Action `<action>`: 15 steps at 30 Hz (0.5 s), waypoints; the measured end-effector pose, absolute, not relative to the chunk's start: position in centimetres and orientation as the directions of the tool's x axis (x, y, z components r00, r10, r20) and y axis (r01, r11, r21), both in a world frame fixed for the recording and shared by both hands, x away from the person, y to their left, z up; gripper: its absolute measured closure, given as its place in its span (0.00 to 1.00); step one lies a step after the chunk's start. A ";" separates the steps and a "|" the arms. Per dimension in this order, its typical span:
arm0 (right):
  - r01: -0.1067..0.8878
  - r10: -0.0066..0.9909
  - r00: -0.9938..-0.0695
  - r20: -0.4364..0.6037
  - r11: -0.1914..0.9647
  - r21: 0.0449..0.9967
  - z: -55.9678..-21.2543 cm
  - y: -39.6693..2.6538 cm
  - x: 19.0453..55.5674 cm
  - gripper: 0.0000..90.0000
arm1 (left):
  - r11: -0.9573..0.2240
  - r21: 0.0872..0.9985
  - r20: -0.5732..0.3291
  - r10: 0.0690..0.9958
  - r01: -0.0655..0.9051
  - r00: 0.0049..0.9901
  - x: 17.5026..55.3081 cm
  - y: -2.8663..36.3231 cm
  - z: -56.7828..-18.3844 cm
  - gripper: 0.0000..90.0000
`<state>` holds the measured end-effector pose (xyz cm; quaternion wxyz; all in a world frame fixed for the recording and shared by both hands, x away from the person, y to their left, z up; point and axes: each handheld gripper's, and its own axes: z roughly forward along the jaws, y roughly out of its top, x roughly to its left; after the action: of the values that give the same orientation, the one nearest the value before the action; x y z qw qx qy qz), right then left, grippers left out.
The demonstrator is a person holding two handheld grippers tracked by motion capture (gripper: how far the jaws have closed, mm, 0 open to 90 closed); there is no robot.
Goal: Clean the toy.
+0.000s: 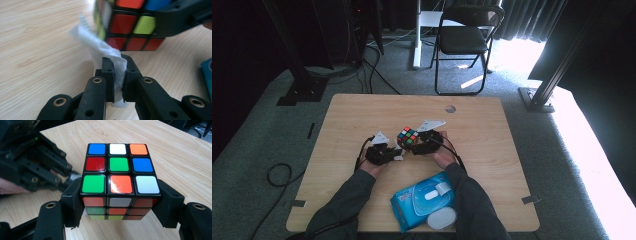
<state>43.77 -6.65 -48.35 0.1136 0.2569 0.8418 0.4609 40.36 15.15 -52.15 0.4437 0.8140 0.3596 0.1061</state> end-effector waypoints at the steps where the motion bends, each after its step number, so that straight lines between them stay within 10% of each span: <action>1: 0.329 0.538 -0.842 0.047 0.441 0.835 -48.3 -6.6 43.8 0.38 | -0.355 0.800 -0.139 0.675 0.484 0.725 40.2 14.9 -52.1 0.92; 15: 0.341 0.540 -0.839 0.069 0.422 0.840 -48.4 -6.6 43.8 0.38 | -0.442 0.793 -0.066 0.622 0.420 0.780 39.4 12.4 -52.4 0.92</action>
<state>43.78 -6.56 -48.45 0.1062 0.2635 0.8365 0.4685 39.40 12.43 -52.39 0.4277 0.8410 0.3096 0.1180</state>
